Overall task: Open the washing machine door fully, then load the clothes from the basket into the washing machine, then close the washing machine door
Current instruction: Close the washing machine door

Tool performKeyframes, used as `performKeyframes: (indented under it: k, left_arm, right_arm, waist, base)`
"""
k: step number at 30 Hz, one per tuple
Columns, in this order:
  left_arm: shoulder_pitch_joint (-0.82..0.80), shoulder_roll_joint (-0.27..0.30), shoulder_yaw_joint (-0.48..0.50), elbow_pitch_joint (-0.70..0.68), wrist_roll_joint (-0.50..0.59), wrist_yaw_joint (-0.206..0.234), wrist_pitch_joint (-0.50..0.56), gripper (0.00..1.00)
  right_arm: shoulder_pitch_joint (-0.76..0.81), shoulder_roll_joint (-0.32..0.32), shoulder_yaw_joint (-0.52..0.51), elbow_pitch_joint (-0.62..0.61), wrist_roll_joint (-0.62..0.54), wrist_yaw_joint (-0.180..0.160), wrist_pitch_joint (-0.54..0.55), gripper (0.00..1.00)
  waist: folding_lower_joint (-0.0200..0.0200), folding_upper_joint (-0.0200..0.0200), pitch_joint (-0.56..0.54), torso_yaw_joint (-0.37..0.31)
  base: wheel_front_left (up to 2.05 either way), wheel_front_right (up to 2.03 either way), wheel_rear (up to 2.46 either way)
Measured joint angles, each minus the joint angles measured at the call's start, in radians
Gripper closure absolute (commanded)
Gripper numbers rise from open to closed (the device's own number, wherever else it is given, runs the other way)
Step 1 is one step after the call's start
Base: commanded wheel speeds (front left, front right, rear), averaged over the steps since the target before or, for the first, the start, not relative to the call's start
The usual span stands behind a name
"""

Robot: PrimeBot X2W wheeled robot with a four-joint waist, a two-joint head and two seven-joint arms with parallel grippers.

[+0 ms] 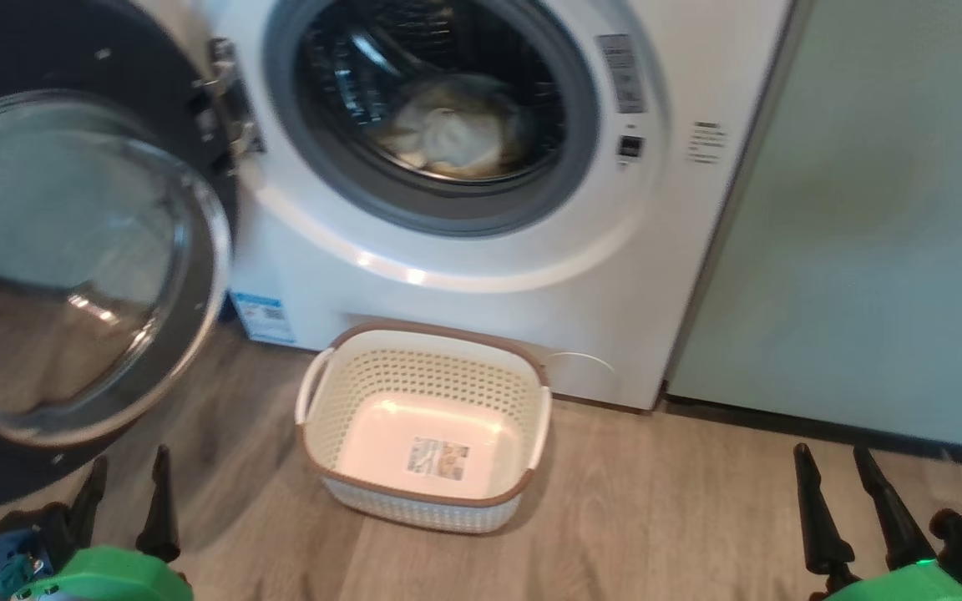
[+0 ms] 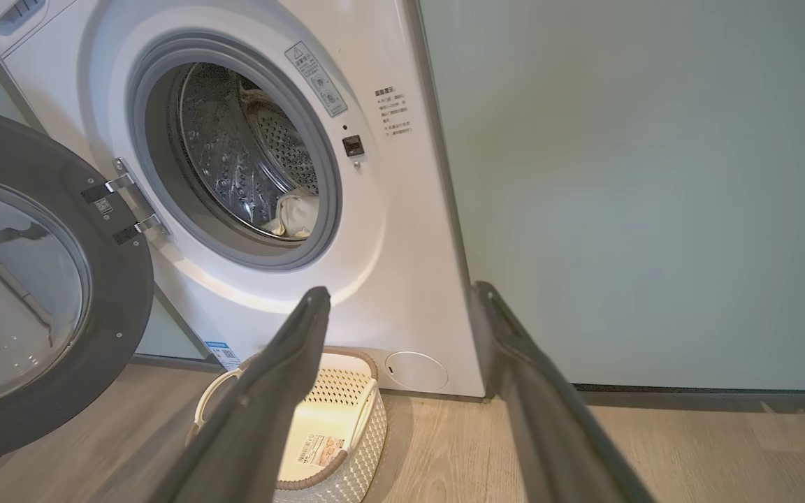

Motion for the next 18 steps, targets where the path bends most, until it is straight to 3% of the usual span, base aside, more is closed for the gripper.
performKeyframes:
  k: [18]
  left_arm:
    - [-0.040, -0.008, 0.039, 0.034, -0.003, -0.010, 0.000, 0.00]
  right_arm:
    - [-0.014, 0.006, 0.009, 0.000, 0.000, 0.000, 0.000, 0.00]
  waist:
    - [0.0000, 0.0000, 0.011, 0.231]
  base:
    - [0.00, 0.00, 0.00]
